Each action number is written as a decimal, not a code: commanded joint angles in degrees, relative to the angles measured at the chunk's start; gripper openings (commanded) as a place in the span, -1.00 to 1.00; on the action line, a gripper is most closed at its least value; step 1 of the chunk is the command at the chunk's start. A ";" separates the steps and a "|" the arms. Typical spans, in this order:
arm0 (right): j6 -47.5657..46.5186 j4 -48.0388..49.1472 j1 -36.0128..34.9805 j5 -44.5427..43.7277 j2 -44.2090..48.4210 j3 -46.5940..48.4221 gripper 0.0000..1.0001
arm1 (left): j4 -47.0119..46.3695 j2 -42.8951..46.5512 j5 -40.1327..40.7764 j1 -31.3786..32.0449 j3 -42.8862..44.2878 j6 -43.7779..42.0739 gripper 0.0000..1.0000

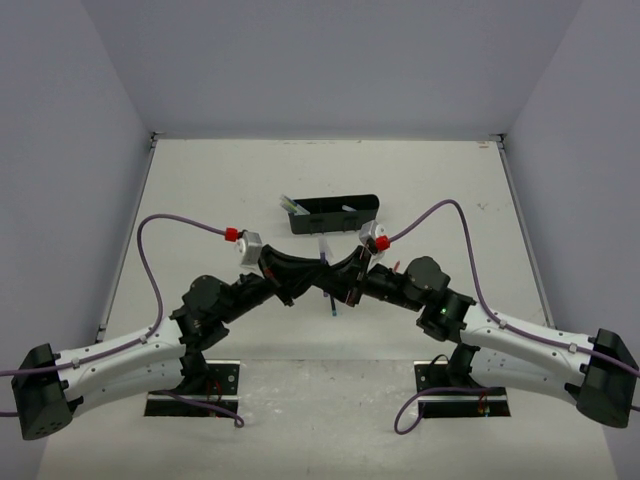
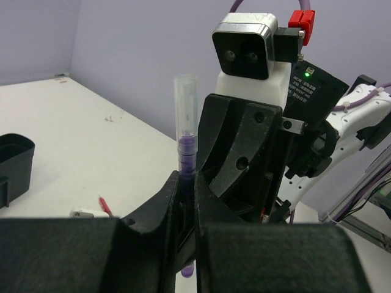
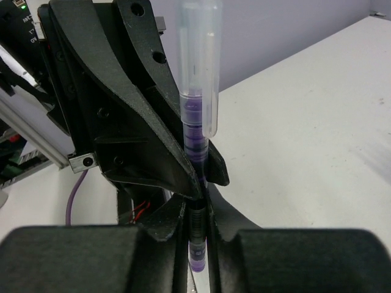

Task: Sort the stationery into containers
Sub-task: Close the pen cap on the pen.

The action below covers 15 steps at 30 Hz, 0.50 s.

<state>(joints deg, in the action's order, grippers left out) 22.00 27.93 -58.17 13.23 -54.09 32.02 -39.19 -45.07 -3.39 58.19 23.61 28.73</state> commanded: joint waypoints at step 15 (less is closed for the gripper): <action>-5.91 -3.46 -0.19 6.55 3.71 0.62 -1.00 | 18.86 1.74 1.58 0.17 14.68 -8.46 0.43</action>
<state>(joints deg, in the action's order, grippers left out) 18.66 24.67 -58.17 16.35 -52.38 32.67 -27.18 -44.42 -3.43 58.22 34.42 23.99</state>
